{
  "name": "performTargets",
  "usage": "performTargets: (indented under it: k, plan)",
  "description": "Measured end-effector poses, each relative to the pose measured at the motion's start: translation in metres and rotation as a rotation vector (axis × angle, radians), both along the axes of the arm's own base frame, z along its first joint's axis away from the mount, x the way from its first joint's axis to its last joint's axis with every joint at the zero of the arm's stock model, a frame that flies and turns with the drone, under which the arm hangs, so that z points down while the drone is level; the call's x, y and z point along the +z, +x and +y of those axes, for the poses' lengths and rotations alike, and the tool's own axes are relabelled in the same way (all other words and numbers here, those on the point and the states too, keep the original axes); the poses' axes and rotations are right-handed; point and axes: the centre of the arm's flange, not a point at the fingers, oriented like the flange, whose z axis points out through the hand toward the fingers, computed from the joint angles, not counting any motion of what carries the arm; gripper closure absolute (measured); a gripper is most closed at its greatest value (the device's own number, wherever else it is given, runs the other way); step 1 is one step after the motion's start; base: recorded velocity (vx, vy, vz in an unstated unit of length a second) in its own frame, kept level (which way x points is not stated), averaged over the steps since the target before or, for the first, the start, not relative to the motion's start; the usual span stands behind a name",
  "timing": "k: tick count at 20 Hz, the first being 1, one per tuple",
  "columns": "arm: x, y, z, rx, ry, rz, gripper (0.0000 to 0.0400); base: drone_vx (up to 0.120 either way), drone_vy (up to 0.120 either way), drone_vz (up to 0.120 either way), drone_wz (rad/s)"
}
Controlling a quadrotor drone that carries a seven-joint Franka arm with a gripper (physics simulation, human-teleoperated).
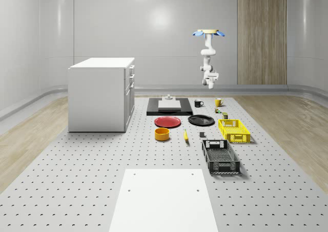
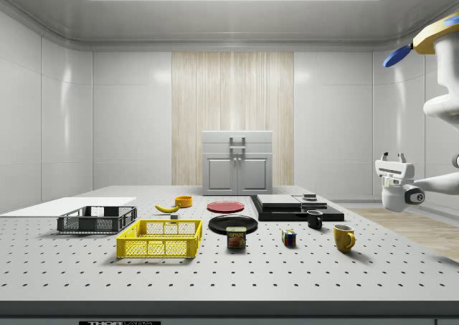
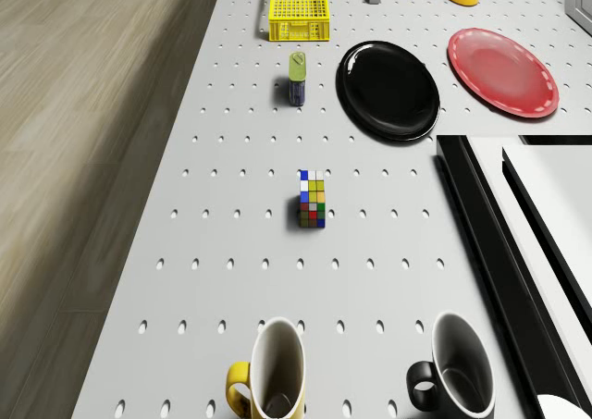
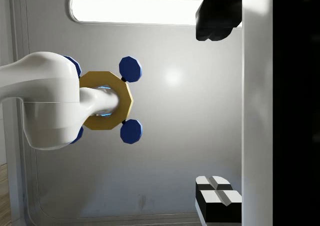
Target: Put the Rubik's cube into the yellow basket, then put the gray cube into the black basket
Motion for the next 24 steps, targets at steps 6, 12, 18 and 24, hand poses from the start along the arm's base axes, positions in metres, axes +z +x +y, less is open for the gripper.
performTargets:
  k: [6,12,18,24]
  plan:
    - [-0.001,0.0,0.011,-0.003,-0.116,-0.004,0.0,0.12,0.0,0.0,0.0]
    - [-0.012,0.0,0.041,-0.012,-0.428,-0.008,0.0,0.12,0.0,-0.02,0.0]
    - [-0.066,0.001,0.086,-0.033,-1.157,-0.009,0.0,0.12,0.0,-0.087,0.0]
    - [-0.16,0.004,0.072,-0.065,-2.151,-0.004,0.0,0.12,0.0,-0.12,0.0]
